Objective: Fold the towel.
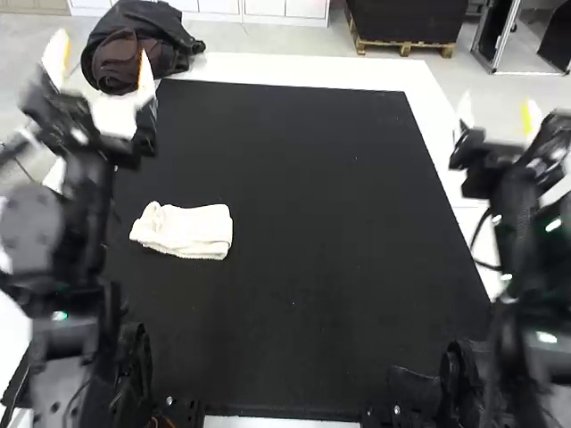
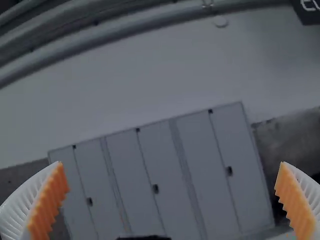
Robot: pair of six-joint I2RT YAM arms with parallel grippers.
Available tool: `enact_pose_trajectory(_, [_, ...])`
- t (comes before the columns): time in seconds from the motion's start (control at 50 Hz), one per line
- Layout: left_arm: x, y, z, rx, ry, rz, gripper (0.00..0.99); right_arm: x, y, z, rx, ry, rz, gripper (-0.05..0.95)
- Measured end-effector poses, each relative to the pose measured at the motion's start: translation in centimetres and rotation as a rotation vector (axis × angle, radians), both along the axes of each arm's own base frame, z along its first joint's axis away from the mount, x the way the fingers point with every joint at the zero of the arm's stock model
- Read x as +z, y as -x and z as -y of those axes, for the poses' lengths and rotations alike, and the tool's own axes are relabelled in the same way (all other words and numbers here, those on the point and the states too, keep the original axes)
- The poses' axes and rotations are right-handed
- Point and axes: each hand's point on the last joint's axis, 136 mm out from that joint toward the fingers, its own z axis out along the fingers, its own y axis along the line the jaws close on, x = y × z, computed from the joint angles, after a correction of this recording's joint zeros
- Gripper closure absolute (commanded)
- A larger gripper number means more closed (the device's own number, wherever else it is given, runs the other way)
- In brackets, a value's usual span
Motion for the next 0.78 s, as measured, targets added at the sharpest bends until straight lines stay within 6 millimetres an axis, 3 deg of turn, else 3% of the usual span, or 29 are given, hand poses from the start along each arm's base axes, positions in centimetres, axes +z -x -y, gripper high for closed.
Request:
enact_pose_trajectory(0.12, [-7.0, -3.0, -2.0, 0.109, -0.005, -0.145, 0.028, -6.3, -2.3, 0.6, -0.050, 0.034, -0.089, -0.01])
enact_pose_trajectory(0.18, [-8.9, -3.8, -2.6, 0.143, -0.003, -0.233, 0.028, -10.1, -3.3, 0.9, -0.064, 0.035, -0.225, -0.01])
enact_pose_trajectory(0.4, [-16.5, -5.3, -3.6, 0.177, 0.047, -0.545, 0.028, -16.7, -3.7, 1.1, -0.051, -0.056, -0.491, -0.01])
enact_pose_trajectory(0.46, [-17.4, -5.4, -3.4, 0.162, 0.055, -0.582, 0.028, -17.0, -3.7, 1.0, -0.045, -0.073, -0.501, -0.01])
enact_pose_trajectory(0.78, [-17.8, -5.6, -2.5, 0.105, 0.051, -0.597, 0.028, -17.0, -3.7, 0.8, -0.025, -0.102, -0.502, -0.01])
